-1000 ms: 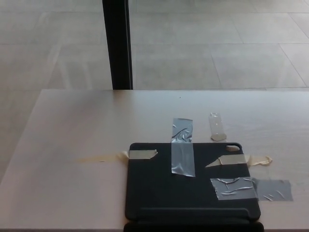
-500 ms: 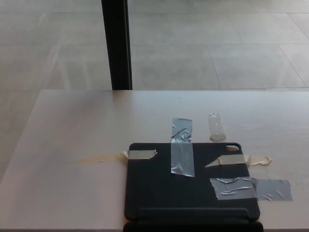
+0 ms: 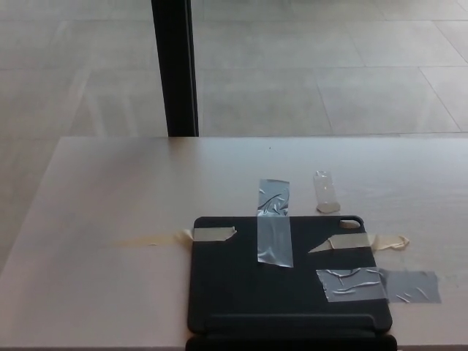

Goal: The robot uses its right hand to open a folded tablet cover kept in the middle of the desk

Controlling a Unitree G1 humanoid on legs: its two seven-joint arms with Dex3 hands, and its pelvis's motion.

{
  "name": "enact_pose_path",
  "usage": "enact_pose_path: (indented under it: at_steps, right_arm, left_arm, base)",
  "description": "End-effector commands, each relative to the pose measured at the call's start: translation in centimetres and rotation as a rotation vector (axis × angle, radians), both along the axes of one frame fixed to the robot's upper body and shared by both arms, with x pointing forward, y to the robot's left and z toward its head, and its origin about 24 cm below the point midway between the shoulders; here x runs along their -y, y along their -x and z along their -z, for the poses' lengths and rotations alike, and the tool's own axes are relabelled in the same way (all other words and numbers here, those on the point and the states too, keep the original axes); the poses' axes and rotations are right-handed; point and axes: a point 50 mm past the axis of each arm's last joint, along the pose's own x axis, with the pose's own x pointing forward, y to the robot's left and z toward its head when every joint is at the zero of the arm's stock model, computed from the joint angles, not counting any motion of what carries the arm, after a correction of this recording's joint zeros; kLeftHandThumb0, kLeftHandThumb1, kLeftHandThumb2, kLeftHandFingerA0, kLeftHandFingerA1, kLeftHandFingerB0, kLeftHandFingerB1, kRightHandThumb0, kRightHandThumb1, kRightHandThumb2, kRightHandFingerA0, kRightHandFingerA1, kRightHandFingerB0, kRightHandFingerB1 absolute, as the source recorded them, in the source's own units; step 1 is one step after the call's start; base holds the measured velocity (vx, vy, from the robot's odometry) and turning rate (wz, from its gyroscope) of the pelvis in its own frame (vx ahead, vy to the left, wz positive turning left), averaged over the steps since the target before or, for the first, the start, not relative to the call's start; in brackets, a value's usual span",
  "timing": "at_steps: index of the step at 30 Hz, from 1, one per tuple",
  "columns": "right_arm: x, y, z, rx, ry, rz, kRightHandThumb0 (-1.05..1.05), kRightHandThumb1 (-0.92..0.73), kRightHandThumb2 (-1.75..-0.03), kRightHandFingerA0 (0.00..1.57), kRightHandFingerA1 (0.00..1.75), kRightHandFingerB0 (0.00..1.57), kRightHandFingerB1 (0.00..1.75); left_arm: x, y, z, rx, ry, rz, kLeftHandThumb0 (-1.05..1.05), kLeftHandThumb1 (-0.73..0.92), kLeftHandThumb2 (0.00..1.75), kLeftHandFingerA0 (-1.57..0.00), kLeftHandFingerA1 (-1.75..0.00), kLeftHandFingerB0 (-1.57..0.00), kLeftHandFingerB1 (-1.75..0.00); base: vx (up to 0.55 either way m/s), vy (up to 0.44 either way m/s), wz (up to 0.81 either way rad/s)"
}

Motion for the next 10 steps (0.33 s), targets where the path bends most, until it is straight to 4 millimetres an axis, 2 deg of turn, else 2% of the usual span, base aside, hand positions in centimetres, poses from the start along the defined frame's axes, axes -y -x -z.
enact_pose_path:
  at_steps: [1, 3, 4, 7, 8, 9, 10]
  right_arm:
    - [-0.3, -0.2, 0.6, 0.178, 0.076, 0.28, -0.86, -0.92, -0.69, 0.54, 0.39, 0.43, 0.35]
    - [-0.4, -0.5, 0.6, 0.167, 0.08, 0.256, -0.86, -0.92, -0.69, 0.54, 0.39, 0.43, 0.35]
    - [-0.5, -1.0, 0.7, 0.177, 0.07, 0.239, -0.88, -0.91, -0.68, 0.47, 0.4, 0.42, 0.36]
    - [-0.8, -1.6, 0.9, 0.21, 0.043, 0.221, -0.91, -0.89, -0.67, 0.42, 0.4, 0.36, 0.34]
    - [-0.9, -1.7, 0.9, 0.213, 0.039, 0.227, -0.92, -0.89, -0.68, 0.43, 0.4, 0.37, 0.34]
    - [-0.9, -1.7, 1.0, 0.213, 0.037, 0.227, -0.97, -0.76, -0.8, 0.4, 0.46, 0.33, 0.38]
    - [-0.9, -1.7, 1.0, 0.216, 0.033, 0.225, -0.97, -0.76, -0.8, 0.4, 0.46, 0.33, 0.38]
  left_arm:
    - [-0.2, 0.0, -0.3, 0.028, 0.009, 0.001, -0.78, 0.78, 0.65, -0.66, -0.83, -0.36, -0.61]
    - [-0.2, -0.3, -0.3, 0.026, 0.005, 0.004, -0.78, 0.78, 0.65, -0.66, -0.83, -0.36, -0.61]
    - [-0.2, -0.9, -0.5, 0.041, 0.004, 0.009, -0.78, 0.78, 0.65, -0.63, -0.81, -0.35, -0.61]
    - [-0.2, -1.6, -0.8, 0.045, -0.004, 0.015, -0.77, 0.79, 0.65, -0.63, -0.81, -0.37, -0.61]
    - [-0.2, -1.6, -0.8, 0.048, -0.001, 0.017, -0.76, 0.78, 0.64, -0.67, -0.86, -0.35, -0.6]
    - [-0.2, -1.5, -0.8, 0.047, 0.0, 0.018, -0.75, 0.79, 0.64, -0.67, -0.85, -0.35, -0.59]
    - [-0.2, -1.5, -0.8, 0.045, -0.002, 0.02, -0.75, 0.79, 0.64, -0.67, -0.85, -0.35, -0.59]
  base:
    - [0.0, 0.0, 0.0]
    - [0.0, 0.0, 0.0]
    - [0.0, 0.0, 0.0]
    - [0.0, 0.0, 0.0]
    - [0.0, 0.0, 0.0]
    - [0.0, 0.0, 0.0]
    - [0.0, 0.0, 0.0]
